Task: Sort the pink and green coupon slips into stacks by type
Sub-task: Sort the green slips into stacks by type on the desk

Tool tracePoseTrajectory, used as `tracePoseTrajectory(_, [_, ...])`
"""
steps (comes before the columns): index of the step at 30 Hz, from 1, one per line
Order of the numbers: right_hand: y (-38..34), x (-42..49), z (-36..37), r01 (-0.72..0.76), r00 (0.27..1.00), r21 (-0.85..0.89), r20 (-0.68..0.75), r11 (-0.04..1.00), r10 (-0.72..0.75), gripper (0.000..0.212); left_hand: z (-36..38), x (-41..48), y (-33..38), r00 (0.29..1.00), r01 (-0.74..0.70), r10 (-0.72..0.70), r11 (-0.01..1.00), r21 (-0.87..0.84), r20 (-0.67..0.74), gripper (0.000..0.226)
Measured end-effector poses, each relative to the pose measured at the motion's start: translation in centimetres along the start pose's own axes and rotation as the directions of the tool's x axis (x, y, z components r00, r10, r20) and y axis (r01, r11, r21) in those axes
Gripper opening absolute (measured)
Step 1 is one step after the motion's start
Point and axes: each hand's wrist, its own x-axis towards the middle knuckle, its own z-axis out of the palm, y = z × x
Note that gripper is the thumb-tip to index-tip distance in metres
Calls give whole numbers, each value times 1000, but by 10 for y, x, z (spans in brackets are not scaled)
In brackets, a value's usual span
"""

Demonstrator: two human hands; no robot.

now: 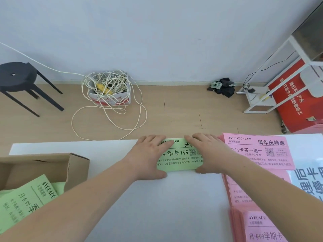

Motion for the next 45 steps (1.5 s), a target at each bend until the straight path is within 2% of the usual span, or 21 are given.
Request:
tracePoseTrajectory(6, [-2, 2, 1, -22, 1000, 6, 12, 1000, 22, 125, -3, 4, 2, 1000, 13, -14, 1000, 8, 7, 102])
tracePoseTrajectory(9, [-8, -3, 0, -51, 998, -10, 36, 999, 51, 133, -5, -3, 6, 998, 38, -39, 999, 12, 47, 107])
tracePoseTrajectory(11, [-17, -9, -7, -74, 997, -15, 37, 997, 75, 133, -13, -15, 12, 998, 48, -49, 999, 20, 26, 110])
tracePoseTrajectory(13, [-34, -18, -23, -69, 998, 24, -5, 997, 69, 120, -28, -35, 18, 997, 64, -67, 995, -72, -47, 98])
tracePoseTrajectory(15, [-60, -26, -41, -28, 997, 107, -71, 994, 36, 95, -46, -63, 22, 985, 71, -106, 969, -238, -139, 77])
tracePoseTrajectory(19, [-128, -43, -61, 77, 978, 375, -210, 924, 3, 52, -78, -140, 16, 937, 61, -219, 869, -491, -271, 43])
tracePoseTrajectory(21, [-168, -53, -64, 133, 969, 520, -248, 844, 0, 40, -86, -182, 2, 904, 96, -323, 793, -601, -282, 33])
tracePoseTrajectory(23, [-208, -60, -65, 185, 956, 583, -294, 791, -8, 33, -87, -226, -18, 857, 125, -425, 721, -681, -293, 28])
tracePoseTrajectory(26, [-267, -66, -60, 283, 919, 597, -392, 750, -34, 22, -79, -292, -59, 772, 188, -568, 633, -751, -286, 23])
tracePoseTrajectory(30, [-334, -64, -38, 382, 856, 555, -513, 739, -57, 17, -43, -361, -115, 692, 410, -708, 547, -730, -141, 25])
tracePoseTrajectory(33, [-369, -54, -16, 378, 837, 458, -540, 805, -86, 22, -13, -377, -138, 734, 479, -674, 596, -645, -77, 36])
tracePoseTrajectory(37, [-389, -45, 3, 285, 870, 406, -490, 868, -57, 29, -8, -363, -149, 789, 448, -594, 731, -515, -157, 48])
tracePoseTrajectory(41, [-388, -51, 3, 160, 912, 470, -408, 868, 53, 31, -16, -339, -151, 781, 417, -614, 652, -633, -118, 60])
tracePoseTrajectory(43, [-391, -52, -5, 137, 922, 502, -380, 854, 75, 32, -15, -331, -153, 780, 398, -609, 661, -636, -144, 60])
tracePoseTrajectory(45, [-392, -50, -10, 119, 931, 547, -351, 829, 98, 35, -14, -327, -155, 801, 364, -575, 688, -628, -166, 50])
